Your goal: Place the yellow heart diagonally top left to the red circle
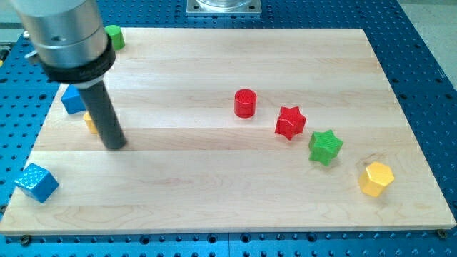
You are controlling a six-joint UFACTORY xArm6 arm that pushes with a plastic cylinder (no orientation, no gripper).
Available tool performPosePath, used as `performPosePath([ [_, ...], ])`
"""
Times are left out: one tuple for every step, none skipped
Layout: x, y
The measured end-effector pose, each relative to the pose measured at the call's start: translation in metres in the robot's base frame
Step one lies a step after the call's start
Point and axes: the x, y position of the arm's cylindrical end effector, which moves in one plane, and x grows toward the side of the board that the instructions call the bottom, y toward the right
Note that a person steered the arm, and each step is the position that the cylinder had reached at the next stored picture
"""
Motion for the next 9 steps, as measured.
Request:
performPosePath([
  [-0.006,-0.032],
  [-0.053,-0.018],
  [-0.095,0.03],
  [-0.07,0.011],
  [-0.114,-0.013],
  [-0.134,0.029],
  [-0.134,0.117],
  [-0.136,0.123],
  [-0.098,0.105],
])
